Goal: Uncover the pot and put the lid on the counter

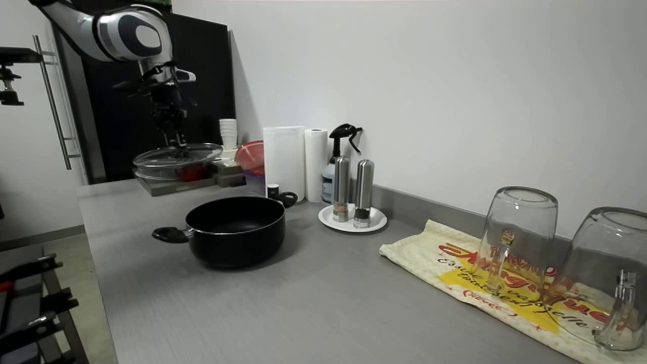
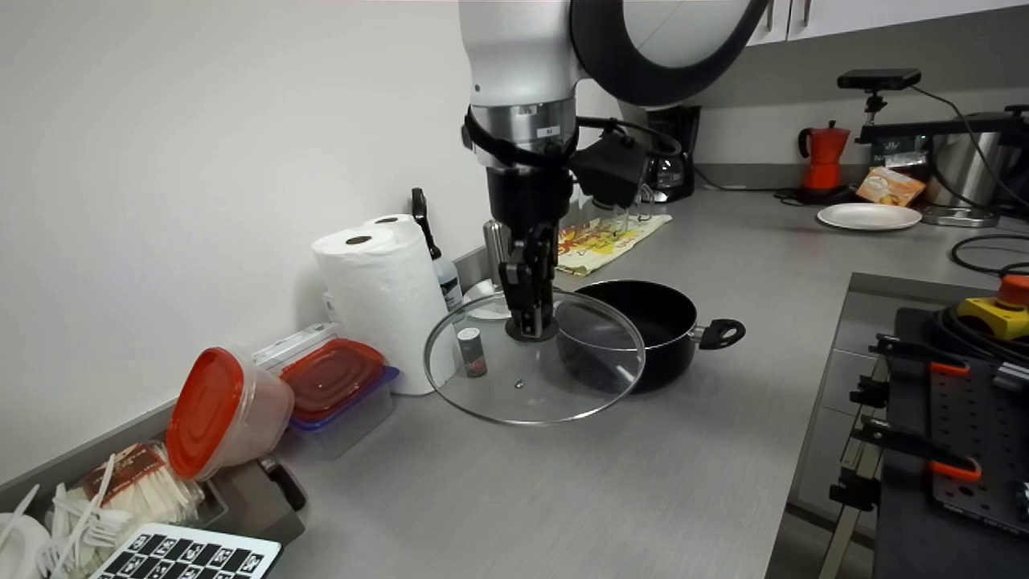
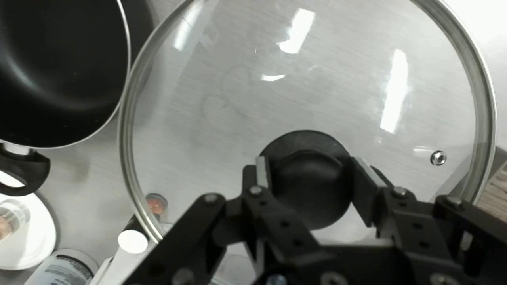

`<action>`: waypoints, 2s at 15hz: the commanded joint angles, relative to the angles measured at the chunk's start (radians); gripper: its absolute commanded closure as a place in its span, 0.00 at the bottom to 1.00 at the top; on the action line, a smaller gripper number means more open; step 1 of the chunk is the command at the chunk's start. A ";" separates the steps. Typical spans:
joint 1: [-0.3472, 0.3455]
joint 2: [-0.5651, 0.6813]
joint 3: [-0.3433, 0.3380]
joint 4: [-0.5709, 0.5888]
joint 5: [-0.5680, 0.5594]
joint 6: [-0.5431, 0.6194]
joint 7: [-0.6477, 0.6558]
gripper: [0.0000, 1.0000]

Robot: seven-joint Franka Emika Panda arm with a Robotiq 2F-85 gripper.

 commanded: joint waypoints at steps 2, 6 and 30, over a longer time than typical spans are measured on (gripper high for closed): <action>0.058 0.072 0.008 0.028 -0.053 0.034 0.073 0.74; 0.119 0.168 -0.012 0.090 -0.131 0.037 0.133 0.74; 0.272 0.625 -0.162 0.578 -0.115 -0.040 0.196 0.74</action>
